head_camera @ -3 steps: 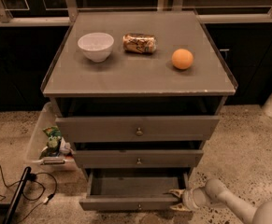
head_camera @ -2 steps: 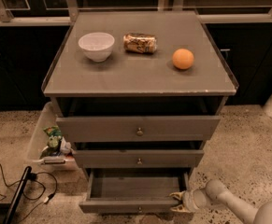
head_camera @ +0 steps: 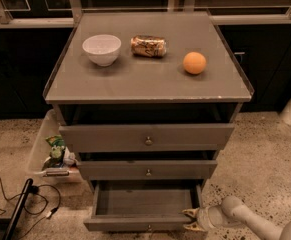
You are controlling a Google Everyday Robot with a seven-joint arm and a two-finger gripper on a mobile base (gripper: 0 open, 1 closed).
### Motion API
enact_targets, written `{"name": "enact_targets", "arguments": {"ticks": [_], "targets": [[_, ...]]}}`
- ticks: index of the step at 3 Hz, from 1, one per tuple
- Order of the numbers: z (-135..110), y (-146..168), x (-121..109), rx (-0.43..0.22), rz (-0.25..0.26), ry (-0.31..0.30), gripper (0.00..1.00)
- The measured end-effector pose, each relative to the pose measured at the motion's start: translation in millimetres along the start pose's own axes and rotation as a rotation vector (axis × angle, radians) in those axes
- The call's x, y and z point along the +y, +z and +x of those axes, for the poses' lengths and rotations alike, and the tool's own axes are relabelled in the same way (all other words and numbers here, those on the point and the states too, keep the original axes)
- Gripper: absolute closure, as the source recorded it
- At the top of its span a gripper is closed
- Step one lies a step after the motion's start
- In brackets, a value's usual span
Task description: Open bottom drawer
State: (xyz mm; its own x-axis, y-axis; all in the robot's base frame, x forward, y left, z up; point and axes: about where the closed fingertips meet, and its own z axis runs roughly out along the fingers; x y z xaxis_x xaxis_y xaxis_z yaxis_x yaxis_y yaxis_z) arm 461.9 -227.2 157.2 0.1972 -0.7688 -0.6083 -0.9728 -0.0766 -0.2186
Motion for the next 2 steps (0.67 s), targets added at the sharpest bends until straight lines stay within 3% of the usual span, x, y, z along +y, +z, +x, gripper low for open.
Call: {"name": "enact_targets", "arguments": {"ticks": [2], "targets": [[0.0, 0.0, 0.1, 0.0, 0.0, 0.0, 0.35]]}}
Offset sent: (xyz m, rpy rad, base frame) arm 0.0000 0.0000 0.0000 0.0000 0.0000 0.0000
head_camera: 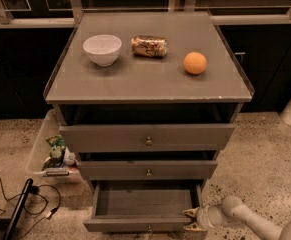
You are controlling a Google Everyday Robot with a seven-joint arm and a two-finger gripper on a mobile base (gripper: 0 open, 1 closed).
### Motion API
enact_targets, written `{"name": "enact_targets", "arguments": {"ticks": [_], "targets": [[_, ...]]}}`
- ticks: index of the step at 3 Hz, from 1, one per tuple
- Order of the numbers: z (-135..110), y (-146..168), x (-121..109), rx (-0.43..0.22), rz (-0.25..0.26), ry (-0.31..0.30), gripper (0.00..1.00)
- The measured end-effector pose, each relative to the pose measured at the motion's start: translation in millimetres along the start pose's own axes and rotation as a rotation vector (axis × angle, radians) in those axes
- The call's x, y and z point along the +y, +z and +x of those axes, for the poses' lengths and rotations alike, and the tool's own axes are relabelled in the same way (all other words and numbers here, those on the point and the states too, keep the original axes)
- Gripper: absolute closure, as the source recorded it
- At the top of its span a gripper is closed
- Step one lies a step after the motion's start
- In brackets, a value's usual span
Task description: Open bottom drawer
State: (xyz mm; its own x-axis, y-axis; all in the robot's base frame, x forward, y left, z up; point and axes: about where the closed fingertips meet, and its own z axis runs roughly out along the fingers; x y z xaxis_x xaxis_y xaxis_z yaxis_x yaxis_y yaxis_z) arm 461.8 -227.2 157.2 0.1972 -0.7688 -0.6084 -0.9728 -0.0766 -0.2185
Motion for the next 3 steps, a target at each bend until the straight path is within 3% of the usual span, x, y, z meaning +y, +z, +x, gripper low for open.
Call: {"name": "enact_targets", "arguments": {"ticks": [1, 2, 3], "targets": [[3, 4, 15, -0.018, -0.029, 0.016, 0.12], [3, 2, 15, -0.018, -0.029, 0.016, 0.14], [4, -3, 50, -0.02, -0.044, 0.008, 0.38]]}}
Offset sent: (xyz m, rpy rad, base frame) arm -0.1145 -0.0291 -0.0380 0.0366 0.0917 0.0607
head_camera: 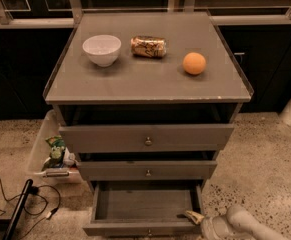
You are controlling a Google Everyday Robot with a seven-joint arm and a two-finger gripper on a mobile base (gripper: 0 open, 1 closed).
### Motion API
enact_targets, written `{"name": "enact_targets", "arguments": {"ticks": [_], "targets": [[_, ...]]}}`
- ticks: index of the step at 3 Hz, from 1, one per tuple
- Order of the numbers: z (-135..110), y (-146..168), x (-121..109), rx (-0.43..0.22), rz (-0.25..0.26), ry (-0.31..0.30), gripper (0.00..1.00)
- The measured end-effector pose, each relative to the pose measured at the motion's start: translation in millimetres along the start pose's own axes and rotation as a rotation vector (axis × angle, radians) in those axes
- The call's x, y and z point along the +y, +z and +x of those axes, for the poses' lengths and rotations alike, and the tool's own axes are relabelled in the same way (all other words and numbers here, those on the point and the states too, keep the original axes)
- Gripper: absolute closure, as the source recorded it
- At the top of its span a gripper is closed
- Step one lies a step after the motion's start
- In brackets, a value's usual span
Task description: Open bottom drawer
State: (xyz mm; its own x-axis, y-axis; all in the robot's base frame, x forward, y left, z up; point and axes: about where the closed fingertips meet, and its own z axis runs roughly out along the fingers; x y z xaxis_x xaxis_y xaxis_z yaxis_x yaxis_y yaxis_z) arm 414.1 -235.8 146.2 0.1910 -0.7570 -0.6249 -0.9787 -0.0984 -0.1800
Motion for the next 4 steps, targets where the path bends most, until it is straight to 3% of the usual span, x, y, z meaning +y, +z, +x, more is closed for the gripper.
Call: {"name": "enact_targets", "arguments": {"ticks": [2, 3, 4], "targets": [[-5, -7, 9, 0.006, -0.003, -0.008, 0.84], [-5, -7, 9, 0.006, -0.003, -0.008, 0.81], [-5, -7, 9, 0.006, -0.003, -0.008, 0.58]]}}
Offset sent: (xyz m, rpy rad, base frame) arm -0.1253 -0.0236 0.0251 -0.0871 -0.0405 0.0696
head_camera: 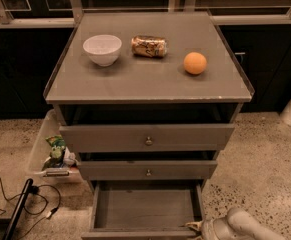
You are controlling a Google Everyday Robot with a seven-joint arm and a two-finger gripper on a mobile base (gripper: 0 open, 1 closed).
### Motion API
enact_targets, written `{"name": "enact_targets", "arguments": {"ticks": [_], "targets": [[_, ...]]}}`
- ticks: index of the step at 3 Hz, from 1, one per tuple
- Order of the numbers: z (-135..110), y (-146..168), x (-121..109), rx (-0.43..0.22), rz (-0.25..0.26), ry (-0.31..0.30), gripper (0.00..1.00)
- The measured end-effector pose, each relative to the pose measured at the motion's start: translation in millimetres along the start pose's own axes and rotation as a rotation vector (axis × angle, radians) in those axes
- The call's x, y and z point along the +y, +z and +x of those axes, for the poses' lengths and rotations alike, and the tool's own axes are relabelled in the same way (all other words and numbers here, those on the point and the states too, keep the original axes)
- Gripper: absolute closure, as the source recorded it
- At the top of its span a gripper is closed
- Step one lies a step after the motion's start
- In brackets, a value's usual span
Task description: Open bottom drawer
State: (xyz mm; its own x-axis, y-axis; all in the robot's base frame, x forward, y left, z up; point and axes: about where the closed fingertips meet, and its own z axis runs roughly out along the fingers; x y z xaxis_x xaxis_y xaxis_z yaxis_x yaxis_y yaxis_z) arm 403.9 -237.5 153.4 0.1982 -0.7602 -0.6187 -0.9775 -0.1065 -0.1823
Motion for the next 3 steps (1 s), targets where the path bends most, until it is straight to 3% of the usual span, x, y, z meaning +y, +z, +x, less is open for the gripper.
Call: {"name": "enact_targets", "arguments": {"ticks": [2, 3], "targets": [[0.0, 0.1, 0.0, 0.0, 0.0, 0.0, 0.12], [-0.1, 0.1, 0.0, 0.0, 0.0, 0.0, 0.0]]}}
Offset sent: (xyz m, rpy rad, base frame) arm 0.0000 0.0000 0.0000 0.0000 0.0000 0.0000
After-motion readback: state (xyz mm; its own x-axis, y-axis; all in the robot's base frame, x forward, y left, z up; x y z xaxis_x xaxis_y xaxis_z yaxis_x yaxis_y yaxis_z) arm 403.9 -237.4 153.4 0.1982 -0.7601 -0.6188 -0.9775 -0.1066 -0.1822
